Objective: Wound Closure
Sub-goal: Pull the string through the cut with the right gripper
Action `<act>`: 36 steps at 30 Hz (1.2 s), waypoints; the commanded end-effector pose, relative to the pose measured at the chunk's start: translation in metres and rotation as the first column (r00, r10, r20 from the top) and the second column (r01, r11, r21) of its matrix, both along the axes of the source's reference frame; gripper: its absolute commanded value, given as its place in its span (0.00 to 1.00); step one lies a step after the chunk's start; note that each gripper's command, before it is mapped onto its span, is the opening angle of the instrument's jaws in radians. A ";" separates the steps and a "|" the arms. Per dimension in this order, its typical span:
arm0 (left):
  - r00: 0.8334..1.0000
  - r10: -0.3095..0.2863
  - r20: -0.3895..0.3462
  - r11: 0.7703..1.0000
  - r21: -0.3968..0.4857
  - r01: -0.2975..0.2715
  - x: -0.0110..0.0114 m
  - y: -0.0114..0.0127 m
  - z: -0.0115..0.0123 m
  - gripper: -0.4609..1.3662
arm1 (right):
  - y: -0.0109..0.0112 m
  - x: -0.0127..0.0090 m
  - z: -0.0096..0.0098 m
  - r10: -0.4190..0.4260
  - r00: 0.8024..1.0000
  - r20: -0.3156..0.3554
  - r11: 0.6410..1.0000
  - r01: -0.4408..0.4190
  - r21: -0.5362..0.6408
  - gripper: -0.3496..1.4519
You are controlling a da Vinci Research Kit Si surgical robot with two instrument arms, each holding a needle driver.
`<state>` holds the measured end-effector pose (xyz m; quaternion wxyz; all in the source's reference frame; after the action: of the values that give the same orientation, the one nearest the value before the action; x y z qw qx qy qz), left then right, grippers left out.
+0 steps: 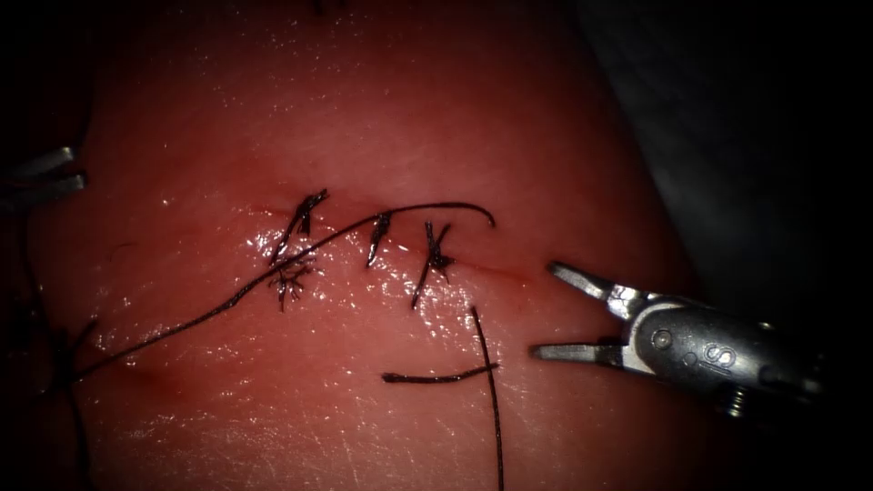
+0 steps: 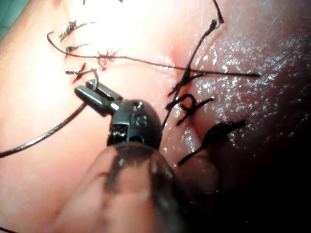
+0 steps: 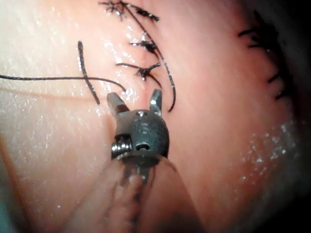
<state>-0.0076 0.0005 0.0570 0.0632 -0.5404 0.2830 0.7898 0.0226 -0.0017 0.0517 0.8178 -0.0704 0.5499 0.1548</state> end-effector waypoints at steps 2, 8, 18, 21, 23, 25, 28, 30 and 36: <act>1.000 0.022 -0.001 1.000 0.005 -0.022 -0.0006 -0.0003 0.0000 0.06 | -0.0002 0.0003 0.0007 0.002 1.000 -0.002 1.000 -0.002 0.002 0.75; 1.000 0.030 -0.002 1.000 0.003 -0.030 -0.0014 -0.0008 0.0000 0.06 | 0.0000 0.0008 0.0013 0.008 1.000 0.002 1.000 -0.008 -0.003 0.75; 0.999 0.046 0.001 0.999 -0.003 -0.046 -0.0029 -0.0019 -0.0002 0.06 | -0.0003 0.0038 0.0025 -0.005 1.000 -0.015 1.000 0.005 -0.002 0.74; 0.999 0.048 0.003 0.999 -0.004 -0.048 -0.0030 -0.0020 -0.0003 0.06 | -0.0003 0.0043 0.0025 -0.010 1.000 -0.020 1.000 0.010 0.001 0.66; 0.999 0.048 0.004 0.999 -0.004 -0.048 -0.0031 -0.0020 -0.0003 0.06 | -0.0003 0.0044 0.0025 -0.019 0.999 -0.029 1.000 0.019 0.013 0.37; 0.999 0.048 0.004 0.999 -0.005 -0.048 -0.0031 -0.0021 -0.0003 0.06 | -0.0005 0.0044 0.0024 -0.043 0.999 -0.026 0.998 0.044 0.041 0.00; 0.999 0.051 0.002 0.999 -0.004 -0.051 -0.0032 -0.0021 -0.0002 0.06 | -0.0005 0.0043 0.0023 -0.055 0.998 -0.017 0.997 0.055 0.047 0.00; 0.999 0.051 0.002 0.999 -0.004 -0.051 -0.0032 -0.0021 -0.0002 0.06 | -0.0006 0.0043 0.0021 -0.055 0.998 -0.018 0.997 0.056 0.049 0.00; 0.999 0.051 0.003 0.999 -0.004 -0.051 -0.0032 -0.0021 -0.0002 0.06 | -0.0013 0.0042 0.0005 -0.064 0.998 -0.023 0.996 0.065 0.063 0.00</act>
<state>-0.0108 -0.0017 0.0568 0.0456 -0.5485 0.2753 0.7882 0.0268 -0.0031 0.0520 0.8188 -0.0238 0.5551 0.1447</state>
